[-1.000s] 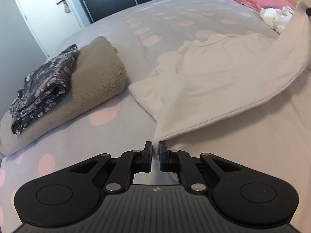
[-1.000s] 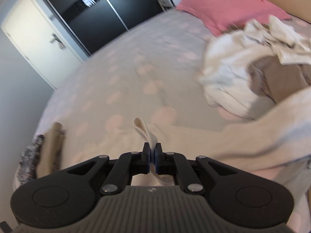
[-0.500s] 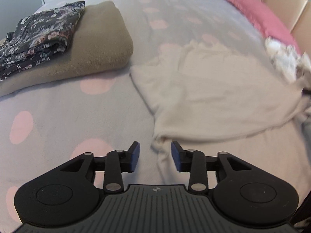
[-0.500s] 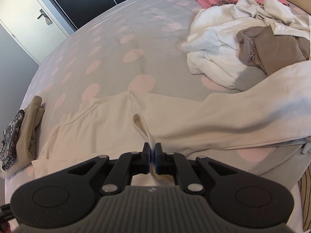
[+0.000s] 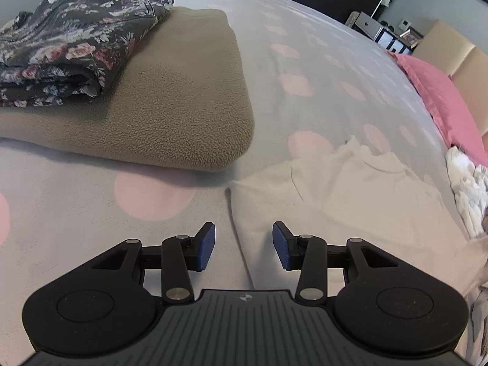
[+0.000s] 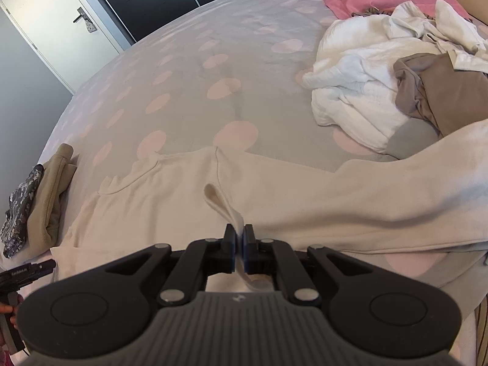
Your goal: Fold clothes
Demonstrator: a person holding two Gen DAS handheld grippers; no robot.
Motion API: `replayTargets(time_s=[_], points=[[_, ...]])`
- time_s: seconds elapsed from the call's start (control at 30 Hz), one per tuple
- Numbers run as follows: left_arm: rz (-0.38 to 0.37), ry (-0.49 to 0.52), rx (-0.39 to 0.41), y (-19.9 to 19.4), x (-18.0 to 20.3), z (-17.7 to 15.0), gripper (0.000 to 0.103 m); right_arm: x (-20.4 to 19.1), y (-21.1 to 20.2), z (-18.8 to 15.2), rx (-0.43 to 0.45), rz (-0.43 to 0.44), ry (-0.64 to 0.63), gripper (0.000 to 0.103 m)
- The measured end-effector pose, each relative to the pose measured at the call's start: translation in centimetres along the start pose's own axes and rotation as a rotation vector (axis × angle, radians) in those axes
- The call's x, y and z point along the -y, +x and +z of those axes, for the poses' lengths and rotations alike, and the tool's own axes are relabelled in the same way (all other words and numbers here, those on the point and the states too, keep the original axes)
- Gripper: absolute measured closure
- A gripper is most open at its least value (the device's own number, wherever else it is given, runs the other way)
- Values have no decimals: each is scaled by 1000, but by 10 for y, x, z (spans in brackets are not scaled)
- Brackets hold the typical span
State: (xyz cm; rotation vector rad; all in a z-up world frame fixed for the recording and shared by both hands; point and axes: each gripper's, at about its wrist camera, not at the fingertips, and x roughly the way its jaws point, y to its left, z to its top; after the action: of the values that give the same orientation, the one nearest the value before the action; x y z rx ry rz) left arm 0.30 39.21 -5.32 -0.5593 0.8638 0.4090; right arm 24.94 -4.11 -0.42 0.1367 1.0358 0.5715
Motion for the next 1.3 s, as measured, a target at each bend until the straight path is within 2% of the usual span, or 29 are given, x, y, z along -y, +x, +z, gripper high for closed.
replayTargets(time_s=[0.07, 0.1, 0.13, 0.17, 0.23, 0.33, 0.4, 0.63, 0.97, 1.03, 1.17, 1.3], points=[[-13, 3, 9, 7, 1, 2, 66, 1, 4, 1, -5, -2, -8, 97], [-16, 9, 17, 9, 2, 2, 71, 2, 6, 1, -7, -8, -11, 97], [-18, 17, 24, 10, 4, 3, 87, 3, 7, 2, -10, -13, -14, 97], [-21, 25, 29, 10, 6, 4, 93, 4, 9, 2, -13, -21, -14, 97], [-15, 56, 50, 6, 12, 6, 97, 7, 10, 3, -12, -24, -7, 97], [18, 112, 99, -10, 23, 11, 98, 13, 1, 6, 22, -20, 7, 97], [47, 126, 102, -18, 26, 15, 98, 18, -5, 9, 49, -12, 24, 97], [136, 151, 85, -7, 25, 14, 98, 28, 18, 11, 11, -73, 29, 97], [153, 179, 79, 0, 26, 13, 97, 23, 44, 15, 12, -127, -27, 97], [165, 184, 79, -3, 27, 11, 94, 22, 49, 15, -6, -148, -37, 92], [188, 193, 80, -10, 30, 8, 87, 25, 41, 16, 26, -201, -41, 83], [214, 201, 85, -20, 34, 4, 84, 36, 20, 20, 71, -210, 15, 81]])
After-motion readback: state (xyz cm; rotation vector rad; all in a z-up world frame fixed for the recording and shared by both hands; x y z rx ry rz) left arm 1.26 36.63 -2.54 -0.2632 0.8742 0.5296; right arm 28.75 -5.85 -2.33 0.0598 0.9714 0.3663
